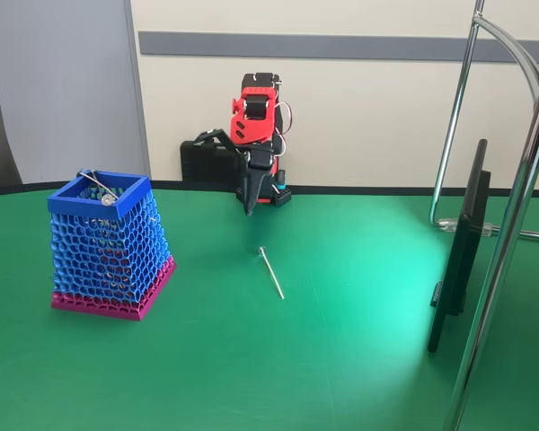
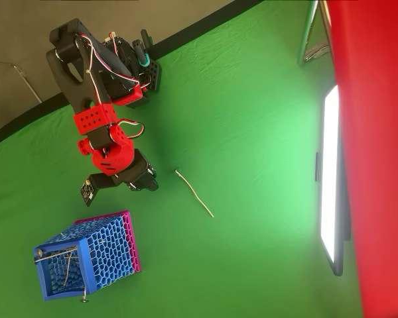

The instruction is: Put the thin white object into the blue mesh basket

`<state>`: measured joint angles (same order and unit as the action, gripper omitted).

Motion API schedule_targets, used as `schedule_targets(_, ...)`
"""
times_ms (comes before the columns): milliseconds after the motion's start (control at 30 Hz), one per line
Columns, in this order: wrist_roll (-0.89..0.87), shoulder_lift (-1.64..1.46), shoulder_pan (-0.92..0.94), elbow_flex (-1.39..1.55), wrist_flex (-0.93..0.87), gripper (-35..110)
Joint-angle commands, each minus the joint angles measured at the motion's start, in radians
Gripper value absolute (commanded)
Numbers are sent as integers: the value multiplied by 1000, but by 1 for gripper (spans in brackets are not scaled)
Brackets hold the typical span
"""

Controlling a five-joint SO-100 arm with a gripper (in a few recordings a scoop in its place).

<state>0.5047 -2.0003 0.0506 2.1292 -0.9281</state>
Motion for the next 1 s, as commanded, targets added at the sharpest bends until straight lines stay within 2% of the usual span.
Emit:
schedule_targets(0,140,51,-12,-66,-11,1)
schedule_targets(233,535,221,-14,-204,-72,1)
schedule_targets(433,793,383,-20,-417,-287,1)
schedule_targets(633,888,499,-41,-526,-428,1)
schedule_targets(967,930,693,-67,-624,-477,3)
